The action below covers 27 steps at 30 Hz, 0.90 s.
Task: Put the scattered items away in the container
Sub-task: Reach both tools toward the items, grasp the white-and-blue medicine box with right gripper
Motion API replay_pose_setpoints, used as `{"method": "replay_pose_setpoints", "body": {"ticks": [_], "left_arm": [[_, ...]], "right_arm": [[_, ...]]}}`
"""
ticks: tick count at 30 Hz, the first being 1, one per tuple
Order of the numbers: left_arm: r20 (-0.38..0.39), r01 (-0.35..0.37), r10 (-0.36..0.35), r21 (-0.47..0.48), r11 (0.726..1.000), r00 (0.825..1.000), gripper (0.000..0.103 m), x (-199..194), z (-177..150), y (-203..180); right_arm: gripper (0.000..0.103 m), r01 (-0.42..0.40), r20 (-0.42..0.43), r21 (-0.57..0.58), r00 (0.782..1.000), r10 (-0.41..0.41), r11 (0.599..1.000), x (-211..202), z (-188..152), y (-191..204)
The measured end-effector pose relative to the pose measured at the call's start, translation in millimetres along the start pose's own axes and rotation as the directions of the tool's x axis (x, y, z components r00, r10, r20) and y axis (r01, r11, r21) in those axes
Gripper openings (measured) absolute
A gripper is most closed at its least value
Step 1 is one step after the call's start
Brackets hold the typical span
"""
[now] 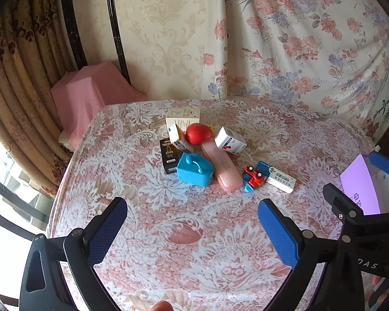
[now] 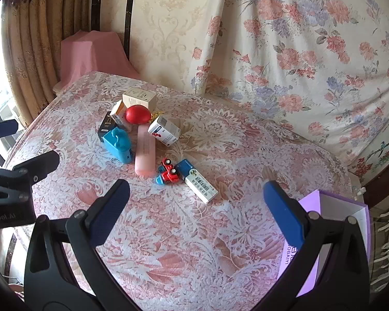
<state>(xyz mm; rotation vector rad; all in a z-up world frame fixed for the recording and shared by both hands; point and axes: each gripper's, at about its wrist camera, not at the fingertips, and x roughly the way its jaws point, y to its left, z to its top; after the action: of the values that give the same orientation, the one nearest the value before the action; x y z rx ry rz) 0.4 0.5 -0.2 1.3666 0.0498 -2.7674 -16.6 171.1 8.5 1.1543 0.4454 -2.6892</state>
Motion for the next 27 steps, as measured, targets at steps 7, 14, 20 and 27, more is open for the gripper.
{"method": "replay_pose_setpoints", "body": {"ticks": [7, 14, 20, 27], "left_arm": [[0.005, 0.003, -0.003, -0.022, 1.000, 1.000, 0.102, -3, -12, -9], [0.000, 0.019, -0.019, -0.043, 0.999, 1.000, 0.102, -2, -25, -9], [-0.073, 0.052, -0.055, -0.044, 0.998, 0.996, 0.102, 20, -28, -2], [-0.107, 0.021, -0.017, 0.031, 0.999, 0.994, 0.102, 66, -22, 7]], "right_arm": [[0.103, -0.025, 0.018, 0.010, 1.000, 0.025, 1.000, -3, -18, -10], [0.103, -0.005, 0.034, 0.011, 0.999, 0.004, 1.000, -1, -35, -14], [0.103, -0.080, -0.014, 0.032, 0.997, 0.081, 0.996, 23, -49, -17], [0.099, -0.112, -0.141, 0.061, 0.983, 0.120, 0.992, 70, -61, -23]]}}
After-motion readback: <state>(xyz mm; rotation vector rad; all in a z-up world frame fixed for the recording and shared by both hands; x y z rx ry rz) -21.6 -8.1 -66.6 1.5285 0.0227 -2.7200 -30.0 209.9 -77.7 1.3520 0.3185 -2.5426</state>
